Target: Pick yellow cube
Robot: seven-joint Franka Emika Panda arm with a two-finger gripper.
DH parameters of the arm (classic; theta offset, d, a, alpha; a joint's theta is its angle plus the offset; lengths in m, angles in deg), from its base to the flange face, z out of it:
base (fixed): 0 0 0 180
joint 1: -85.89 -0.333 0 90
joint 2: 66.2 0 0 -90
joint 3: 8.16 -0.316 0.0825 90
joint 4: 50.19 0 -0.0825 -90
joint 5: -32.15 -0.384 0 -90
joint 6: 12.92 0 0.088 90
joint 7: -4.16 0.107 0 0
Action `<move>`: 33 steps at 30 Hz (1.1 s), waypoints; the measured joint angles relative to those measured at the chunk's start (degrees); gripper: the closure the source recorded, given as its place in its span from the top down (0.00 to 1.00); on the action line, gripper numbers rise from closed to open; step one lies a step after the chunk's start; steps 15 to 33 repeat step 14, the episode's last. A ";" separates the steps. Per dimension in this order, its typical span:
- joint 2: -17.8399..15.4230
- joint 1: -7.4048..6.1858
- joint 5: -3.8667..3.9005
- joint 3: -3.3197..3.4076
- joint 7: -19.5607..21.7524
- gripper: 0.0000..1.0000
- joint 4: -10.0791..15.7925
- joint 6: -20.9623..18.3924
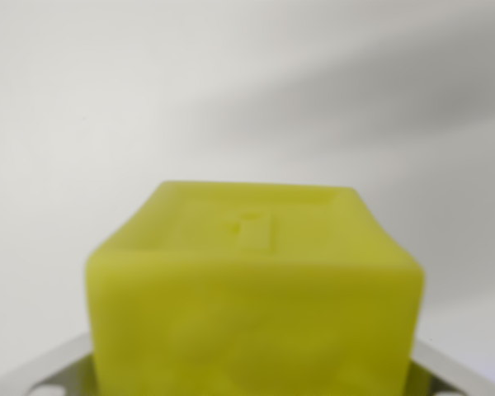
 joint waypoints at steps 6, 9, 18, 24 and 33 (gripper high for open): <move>-1.15 -0.03 0.03 0.00 0.03 0.00 -0.81 -1.95; -1.20 -0.04 0.03 0.00 0.03 0.00 -0.85 -2.05; -1.20 -0.04 0.03 0.00 0.04 0.00 -0.85 -2.05; -1.20 -0.04 0.03 0.00 0.04 0.00 -0.85 -2.05; -1.20 -0.04 0.03 0.00 0.04 0.00 -0.85 -2.05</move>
